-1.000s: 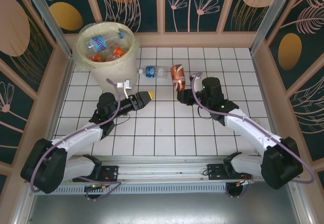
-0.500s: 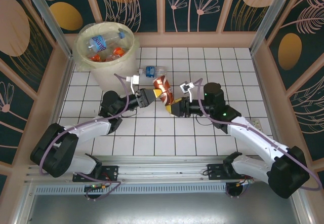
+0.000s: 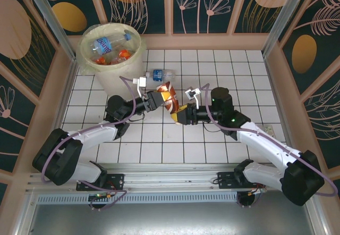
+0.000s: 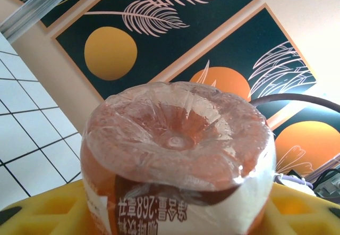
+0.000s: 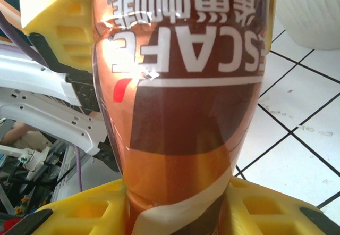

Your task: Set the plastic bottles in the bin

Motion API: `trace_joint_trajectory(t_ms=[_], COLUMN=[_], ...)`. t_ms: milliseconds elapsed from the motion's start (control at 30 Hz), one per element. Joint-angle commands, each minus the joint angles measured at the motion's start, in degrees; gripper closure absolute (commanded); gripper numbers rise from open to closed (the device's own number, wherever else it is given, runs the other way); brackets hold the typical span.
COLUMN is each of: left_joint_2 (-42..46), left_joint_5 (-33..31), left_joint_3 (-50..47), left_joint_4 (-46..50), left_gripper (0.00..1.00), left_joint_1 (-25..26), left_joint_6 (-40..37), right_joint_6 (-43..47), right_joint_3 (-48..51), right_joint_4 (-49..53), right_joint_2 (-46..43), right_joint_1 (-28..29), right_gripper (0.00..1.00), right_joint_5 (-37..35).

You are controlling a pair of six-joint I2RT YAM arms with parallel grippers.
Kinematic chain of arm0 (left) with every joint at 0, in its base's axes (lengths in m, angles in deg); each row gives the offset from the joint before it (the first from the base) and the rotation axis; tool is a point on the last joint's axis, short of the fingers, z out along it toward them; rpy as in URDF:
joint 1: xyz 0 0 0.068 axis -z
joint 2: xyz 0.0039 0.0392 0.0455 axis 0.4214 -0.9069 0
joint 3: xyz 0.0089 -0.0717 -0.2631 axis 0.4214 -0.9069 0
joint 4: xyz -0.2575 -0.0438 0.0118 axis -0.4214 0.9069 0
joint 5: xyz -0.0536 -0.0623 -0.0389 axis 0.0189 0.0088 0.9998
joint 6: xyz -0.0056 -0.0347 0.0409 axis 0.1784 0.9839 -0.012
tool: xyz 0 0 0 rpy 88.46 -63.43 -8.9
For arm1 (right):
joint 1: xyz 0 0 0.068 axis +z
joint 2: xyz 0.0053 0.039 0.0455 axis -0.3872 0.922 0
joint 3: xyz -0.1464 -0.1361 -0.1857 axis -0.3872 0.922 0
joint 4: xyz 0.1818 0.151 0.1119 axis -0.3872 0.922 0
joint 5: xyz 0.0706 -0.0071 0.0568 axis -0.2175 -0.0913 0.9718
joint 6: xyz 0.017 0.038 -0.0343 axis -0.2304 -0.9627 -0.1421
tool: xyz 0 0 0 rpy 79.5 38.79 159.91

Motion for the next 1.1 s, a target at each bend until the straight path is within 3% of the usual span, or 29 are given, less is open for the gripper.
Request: trace_joint_trajectory(t_ms=[0, 33, 200, 267, 400, 533, 700, 867, 1067], left_joint_2=[2.56, 2.78, 5.72, 7.81, 10.26, 9.55, 5.33, 0.31, -7.4], left_joint_5=[1.39, 1.43, 0.11, -1.9, -6.98, -13.1, -25.81, -37.36, -53.05], left_joint_3=[1.48, 1.73, 5.08, 8.84, 18.7, 31.81, 49.21, 62.74, 74.73], left_joint_4=[-4.77, -4.14, 9.74, 22.0, 44.56, 64.2, 84.13, 94.67, 102.54], left_gripper=[0.47, 0.47, 0.48, 0.49, 0.49, 0.49, 0.48, 0.47, 0.46], left_joint_1=[0.4, 0.4, 0.4, 0.37, 0.27, 0.14, -0.92, -3.9, -6.56], left_joint_6=[0.08, -0.21, -7.98, -14.82, -28.38, -41.14, -54.83, -63.55, -73.25], right_joint_6=[0.22, 0.26, 0.35, 0.74, 1.76, 3.6, 5.92, 6.42, 6.59], right_joint_3=[0.1, 0.03, -0.03, -0.07, -0.24, -1.01, -2.53, -3.15, -2.97], right_joint_4=[0.63, 0.55, 0.39, 1.43, 4.79, 9.3, 16.1, 20.93, 23.21], right_joint_2=[1.14, 1.07, -0.94, -2.59, -6.67, -11.11, -15.69, -18.78, -20.46], right_joint_1=[0.67, 0.62, 0.68, 0.64, 0.71, 0.56, 0.5, 0.45, 0.37], right_gripper=[0.59, 0.58, 0.22, 0.13, 0.03, 0.01, 0.01, 0.01, 0.02], right_joint_5=[-0.6, -0.58, -1.8, -2.99, -5.74, -10.08, -19.84, -28.19, -31.43])
